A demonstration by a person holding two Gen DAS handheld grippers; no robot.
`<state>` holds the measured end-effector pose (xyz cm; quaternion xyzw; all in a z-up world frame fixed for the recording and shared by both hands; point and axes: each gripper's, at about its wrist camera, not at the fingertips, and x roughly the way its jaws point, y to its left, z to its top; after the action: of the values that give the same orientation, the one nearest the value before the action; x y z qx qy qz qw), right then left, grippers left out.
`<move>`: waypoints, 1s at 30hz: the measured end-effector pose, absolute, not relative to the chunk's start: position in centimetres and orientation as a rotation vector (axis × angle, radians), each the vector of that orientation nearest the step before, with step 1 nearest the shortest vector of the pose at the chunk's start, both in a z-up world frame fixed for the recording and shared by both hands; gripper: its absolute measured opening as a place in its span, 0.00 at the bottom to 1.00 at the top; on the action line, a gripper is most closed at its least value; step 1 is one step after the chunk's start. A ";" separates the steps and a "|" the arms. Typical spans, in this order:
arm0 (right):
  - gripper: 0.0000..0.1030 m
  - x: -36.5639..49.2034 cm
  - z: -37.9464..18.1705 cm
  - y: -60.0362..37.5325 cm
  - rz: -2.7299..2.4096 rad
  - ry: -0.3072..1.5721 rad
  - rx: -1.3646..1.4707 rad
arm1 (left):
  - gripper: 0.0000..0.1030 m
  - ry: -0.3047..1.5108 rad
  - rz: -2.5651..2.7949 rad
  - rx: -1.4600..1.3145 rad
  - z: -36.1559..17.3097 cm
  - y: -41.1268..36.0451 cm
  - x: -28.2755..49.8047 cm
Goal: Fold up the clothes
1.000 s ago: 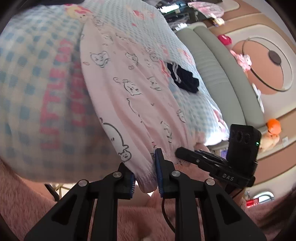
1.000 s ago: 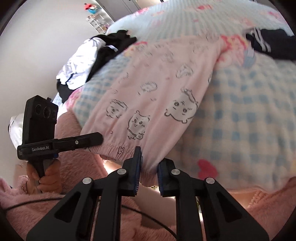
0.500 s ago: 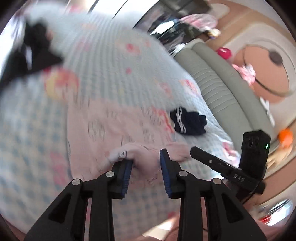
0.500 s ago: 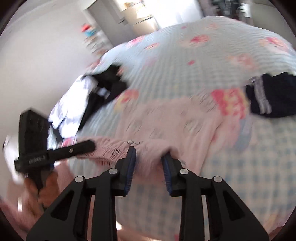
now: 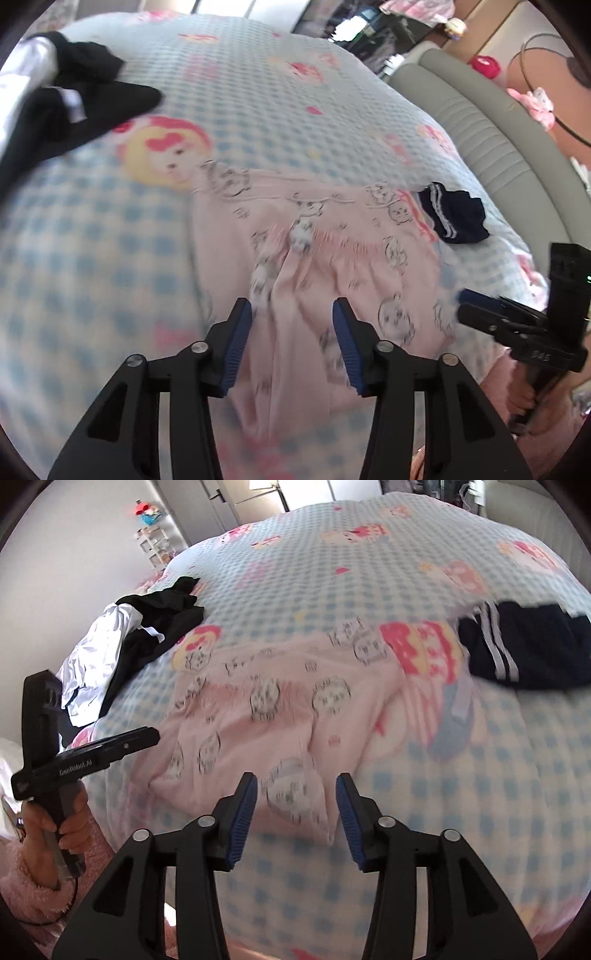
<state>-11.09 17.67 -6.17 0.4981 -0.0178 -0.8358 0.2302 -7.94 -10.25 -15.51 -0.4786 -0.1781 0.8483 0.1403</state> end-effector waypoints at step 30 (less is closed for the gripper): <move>0.08 -14.4 -2.9 12.9 -2.229 0.137 1.072 | 0.09 -0.449 2.531 -1.252 -13.1 -9.1 -12.6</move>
<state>-14.42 12.90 -2.88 0.4090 0.0521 -0.8507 0.3261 -12.59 -9.12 -13.08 -0.4334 -0.1555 0.8764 0.1408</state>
